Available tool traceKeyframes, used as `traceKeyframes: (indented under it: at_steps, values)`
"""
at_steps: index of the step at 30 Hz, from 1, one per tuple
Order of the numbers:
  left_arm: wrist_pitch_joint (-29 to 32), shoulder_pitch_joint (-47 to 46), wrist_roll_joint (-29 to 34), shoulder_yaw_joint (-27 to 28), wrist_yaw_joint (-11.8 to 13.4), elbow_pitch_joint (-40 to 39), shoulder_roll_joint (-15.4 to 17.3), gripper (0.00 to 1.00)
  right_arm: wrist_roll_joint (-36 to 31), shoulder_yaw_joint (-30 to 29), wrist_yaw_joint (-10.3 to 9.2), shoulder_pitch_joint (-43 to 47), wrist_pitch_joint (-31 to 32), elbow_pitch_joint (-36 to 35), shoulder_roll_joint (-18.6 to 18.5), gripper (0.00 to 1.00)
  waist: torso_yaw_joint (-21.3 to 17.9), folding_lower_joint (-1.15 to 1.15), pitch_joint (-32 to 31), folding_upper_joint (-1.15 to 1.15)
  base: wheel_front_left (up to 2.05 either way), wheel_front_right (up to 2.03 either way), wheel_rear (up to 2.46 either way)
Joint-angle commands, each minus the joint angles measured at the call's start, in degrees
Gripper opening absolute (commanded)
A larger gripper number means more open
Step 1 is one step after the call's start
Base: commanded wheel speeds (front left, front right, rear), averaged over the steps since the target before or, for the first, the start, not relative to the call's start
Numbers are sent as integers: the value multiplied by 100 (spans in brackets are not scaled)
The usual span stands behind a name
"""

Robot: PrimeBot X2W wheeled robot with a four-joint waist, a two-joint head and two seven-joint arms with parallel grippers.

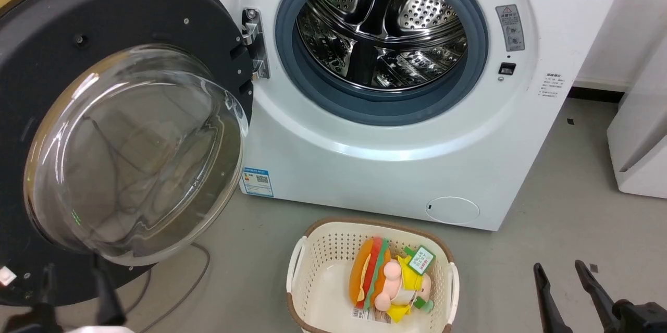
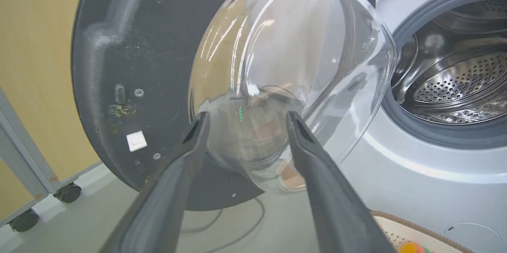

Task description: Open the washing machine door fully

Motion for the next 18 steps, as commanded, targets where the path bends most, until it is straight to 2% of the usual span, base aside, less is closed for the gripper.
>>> traceKeyframes:
  at_steps: [1,7,18]
  values:
    - [4,99,95,-89,42,-102,-42,100,-3,7,3,18,-2,-18,23,100,-20,0,-9,0,0,0,0]
    - [-30,185,356,-645,-59,-308,-192,100,-40,77,3,14,26,-56,23,100,-169,0,-48,0,0,0,0]
    - [-69,-280,649,-1491,-430,173,-392,100,-209,27,3,7,170,-174,23,100,-627,0,-115,0,0,0,0]
